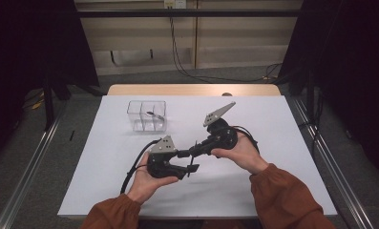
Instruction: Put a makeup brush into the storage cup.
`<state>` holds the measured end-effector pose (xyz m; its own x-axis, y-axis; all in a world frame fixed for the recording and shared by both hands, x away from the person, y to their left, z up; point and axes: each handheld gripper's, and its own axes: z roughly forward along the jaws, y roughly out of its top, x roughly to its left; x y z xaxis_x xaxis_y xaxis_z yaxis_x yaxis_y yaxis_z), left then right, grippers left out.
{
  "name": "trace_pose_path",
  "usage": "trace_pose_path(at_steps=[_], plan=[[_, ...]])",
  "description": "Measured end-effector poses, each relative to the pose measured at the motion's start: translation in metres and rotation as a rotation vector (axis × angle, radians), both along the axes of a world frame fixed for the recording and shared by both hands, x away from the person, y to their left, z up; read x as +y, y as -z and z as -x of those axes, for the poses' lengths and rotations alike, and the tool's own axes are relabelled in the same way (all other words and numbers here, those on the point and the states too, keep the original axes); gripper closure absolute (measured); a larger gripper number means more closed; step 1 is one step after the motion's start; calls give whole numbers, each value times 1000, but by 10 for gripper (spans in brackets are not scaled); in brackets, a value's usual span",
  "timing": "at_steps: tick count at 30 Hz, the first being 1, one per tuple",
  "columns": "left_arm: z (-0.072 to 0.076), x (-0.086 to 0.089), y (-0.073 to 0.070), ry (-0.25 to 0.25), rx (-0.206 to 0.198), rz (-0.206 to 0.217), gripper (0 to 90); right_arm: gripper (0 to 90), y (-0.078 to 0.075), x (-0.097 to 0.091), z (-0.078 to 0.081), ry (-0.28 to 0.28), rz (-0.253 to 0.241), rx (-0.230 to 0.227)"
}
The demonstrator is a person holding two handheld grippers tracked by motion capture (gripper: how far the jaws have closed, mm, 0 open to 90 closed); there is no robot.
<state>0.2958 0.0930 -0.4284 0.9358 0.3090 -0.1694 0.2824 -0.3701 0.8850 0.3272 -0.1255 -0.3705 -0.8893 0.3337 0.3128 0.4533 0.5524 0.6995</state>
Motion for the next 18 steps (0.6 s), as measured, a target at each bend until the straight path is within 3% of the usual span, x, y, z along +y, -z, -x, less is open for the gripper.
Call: trace_pose_path(at_steps=[3, 6, 10, 18], plan=[[0, 3, -1, 0, 12, 37, 532, 861, 0, 1, 0, -5, -8, -3], [-1, 4, -1, 0, 17, 42, 626, 861, 0, 3, 1, -6, -13, -5], [-2, 5, 2, -5, 31, 53, 642, 861, -2, 3, 2, -8, -30, -21], [-4, 8, 1, -5, 39, 67, 761, 861, 0, 5, 1, -5, -26, -15]])
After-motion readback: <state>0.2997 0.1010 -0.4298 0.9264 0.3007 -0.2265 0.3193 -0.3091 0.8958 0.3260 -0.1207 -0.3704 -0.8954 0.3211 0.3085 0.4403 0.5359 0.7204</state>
